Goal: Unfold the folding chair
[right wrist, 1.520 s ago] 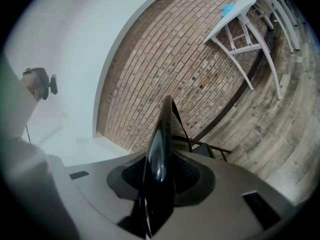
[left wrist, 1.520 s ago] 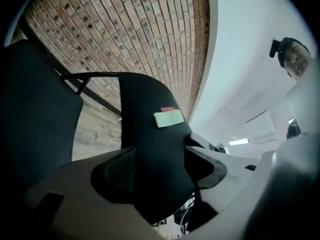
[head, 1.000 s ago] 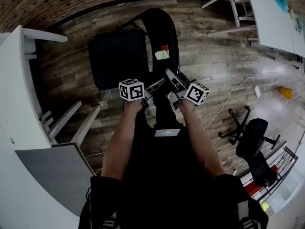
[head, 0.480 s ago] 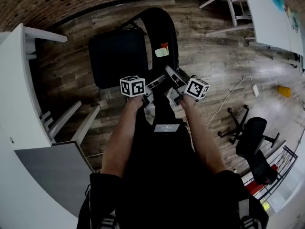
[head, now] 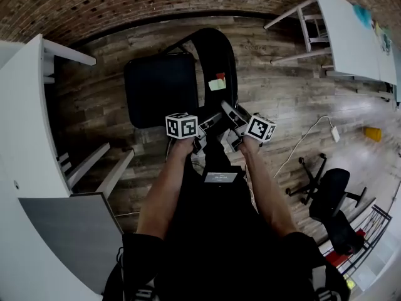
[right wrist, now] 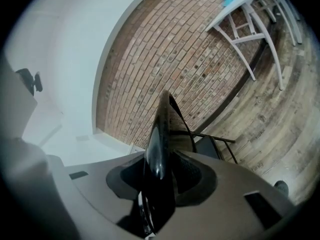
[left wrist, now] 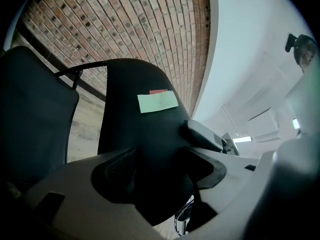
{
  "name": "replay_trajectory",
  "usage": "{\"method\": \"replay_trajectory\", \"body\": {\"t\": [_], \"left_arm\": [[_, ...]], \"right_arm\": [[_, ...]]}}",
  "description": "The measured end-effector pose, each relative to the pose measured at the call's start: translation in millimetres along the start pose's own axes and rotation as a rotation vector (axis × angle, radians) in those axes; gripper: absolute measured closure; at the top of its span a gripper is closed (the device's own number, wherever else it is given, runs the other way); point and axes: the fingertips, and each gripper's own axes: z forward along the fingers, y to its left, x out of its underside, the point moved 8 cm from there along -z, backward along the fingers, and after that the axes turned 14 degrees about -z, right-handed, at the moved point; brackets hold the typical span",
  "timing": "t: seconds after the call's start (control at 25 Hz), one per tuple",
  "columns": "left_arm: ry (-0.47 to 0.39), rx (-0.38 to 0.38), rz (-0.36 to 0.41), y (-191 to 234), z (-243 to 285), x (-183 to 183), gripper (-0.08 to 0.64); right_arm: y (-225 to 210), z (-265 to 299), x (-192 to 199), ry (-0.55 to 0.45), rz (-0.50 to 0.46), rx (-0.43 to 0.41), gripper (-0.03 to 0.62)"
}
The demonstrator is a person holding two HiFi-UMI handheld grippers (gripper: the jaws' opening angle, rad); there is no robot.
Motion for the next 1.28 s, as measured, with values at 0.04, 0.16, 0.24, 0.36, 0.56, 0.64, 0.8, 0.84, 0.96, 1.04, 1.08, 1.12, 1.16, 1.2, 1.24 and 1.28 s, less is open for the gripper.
{"method": "replay_trajectory", "body": {"t": [0.04, 0.16, 0.24, 0.36, 0.56, 0.64, 0.8, 0.84, 0.96, 1.04, 1.08, 1.12, 1.16, 1.2, 1.24, 1.28], "left_arm": [[0.0, -0.001, -0.001, -0.4, 0.3, 0.2, 0.238], [-0.002, -0.002, 0.0, -1.1, 1.0, -1.2, 0.238], [-0.005, -0.006, 0.001, -1.3, 2.9, -2.8, 0.239], [0.006, -0.012, 0.006, -2.3, 6.5, -7.1, 0.241], [0.029, -0.016, 0.009, -1.3, 5.7, -8.9, 0.241], [0.032, -0.012, 0.014, -2.5, 2.4, -7.8, 0.241], [0.01, 0.03, 0.021, -11.3, -7.9, -12.6, 0.241], [0.001, 0.038, 0.023, -13.5, -11.5, -14.5, 0.241], [-0.008, 0.058, 0.037, -19.1, -19.7, -18.3, 0.241], [0.002, 0.069, 0.044, -20.3, -22.8, -15.5, 0.241], [0.011, 0.078, 0.045, -20.9, -22.6, -12.0, 0.241], [0.021, 0.09, 0.045, -21.9, -20.9, -7.5, 0.241], [0.032, 0.104, 0.045, -23.4, -18.1, -2.6, 0.241], [0.042, 0.117, 0.043, -25.1, -15.2, 2.2, 0.241], [0.049, 0.128, 0.041, -26.7, -12.5, 6.8, 0.241], [0.053, 0.138, 0.036, -28.0, -10.4, 10.8, 0.241]], "right_arm": [[0.7, 0.4, -0.5, -0.001, 0.014, 0.0, 0.457], [1.7, 2.3, -3.5, 0.004, 0.019, 0.007, 0.457], [0.6, 3.4, -6.2, 0.012, 0.006, 0.021, 0.46], [-2.6, 5.5, -9.8, 0.028, -0.005, 0.023, 0.465], [-4.4, 5.5, -9.4, 0.039, -0.019, 0.007, 0.465], [-4.4, 4.1, -7.9, 0.052, -0.033, 0.011, 0.463], [-3.1, 1.6, -11.8, 0.142, -0.086, 0.058, 0.465], [-2.2, 1.4, -13.5, 0.166, -0.102, 0.074, 0.465], [0.9, 2.0, -18.2, 0.206, -0.117, 0.11, 0.465], [3.8, -0.7, -18.6, 0.218, -0.112, 0.133, 0.465], [4.7, -3.8, -18.7, 0.221, -0.109, 0.144, 0.465], [4.9, -7.5, -19.4, 0.224, -0.106, 0.153, 0.465], [5.0, -10.4, -20.4, 0.228, -0.103, 0.16, 0.465], [5.3, -11.8, -21.3, 0.235, -0.102, 0.165, 0.463], [6.0, -11.9, -22.1, 0.243, -0.104, 0.169, 0.463], [6.7, -11.0, -22.8, 0.249, -0.106, 0.173, 0.463]]}}
